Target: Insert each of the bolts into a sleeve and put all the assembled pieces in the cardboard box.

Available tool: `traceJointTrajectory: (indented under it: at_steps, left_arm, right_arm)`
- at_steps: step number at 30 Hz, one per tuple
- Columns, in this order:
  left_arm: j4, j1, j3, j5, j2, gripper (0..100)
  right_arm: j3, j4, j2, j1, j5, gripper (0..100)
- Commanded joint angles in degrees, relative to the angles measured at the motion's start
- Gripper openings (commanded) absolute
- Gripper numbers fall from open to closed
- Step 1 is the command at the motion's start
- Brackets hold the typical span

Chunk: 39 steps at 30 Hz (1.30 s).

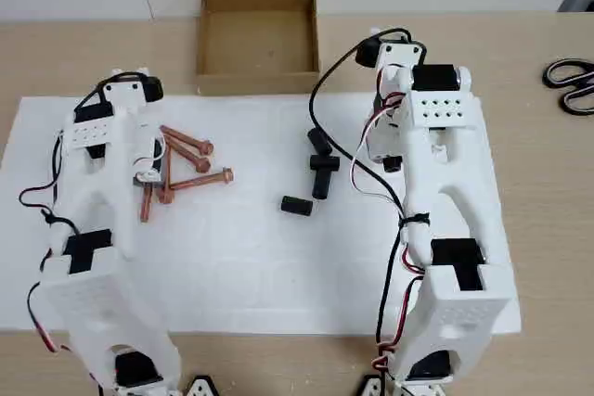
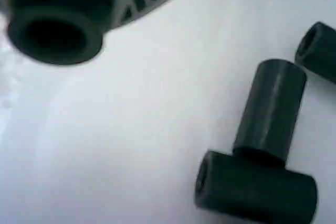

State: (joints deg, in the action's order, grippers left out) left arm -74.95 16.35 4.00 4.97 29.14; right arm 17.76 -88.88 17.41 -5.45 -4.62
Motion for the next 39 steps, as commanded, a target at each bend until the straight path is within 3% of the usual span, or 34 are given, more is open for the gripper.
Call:
traceJointTrajectory:
  at_steps: [1,5,12,26,39]
  left_arm:
    - [0.88,-0.35,2.15,-0.62,1.85,6]
    - [0.79,-1.49,2.15,-0.53,1.49,0]
    - [0.09,-1.93,2.15,-0.62,1.23,1]
    - [-13.27,-1.58,9.54,-0.44,-12.66,1]
    - [-25.49,-1.93,9.36,-0.44,-37.36,1]
  right_arm:
    - [1.05,-0.22,-4.09,0.57,-0.44,0.4]
    - [1.05,-0.22,-4.09,0.57,-0.44,0.4]
    - [1.05,-0.22,-4.09,0.57,-0.44,0.4]
    - [1.41,-0.75,-5.14,0.13,-0.70,0.4]
    - [1.14,-8.92,-32.04,-1.80,-0.53,0.3]
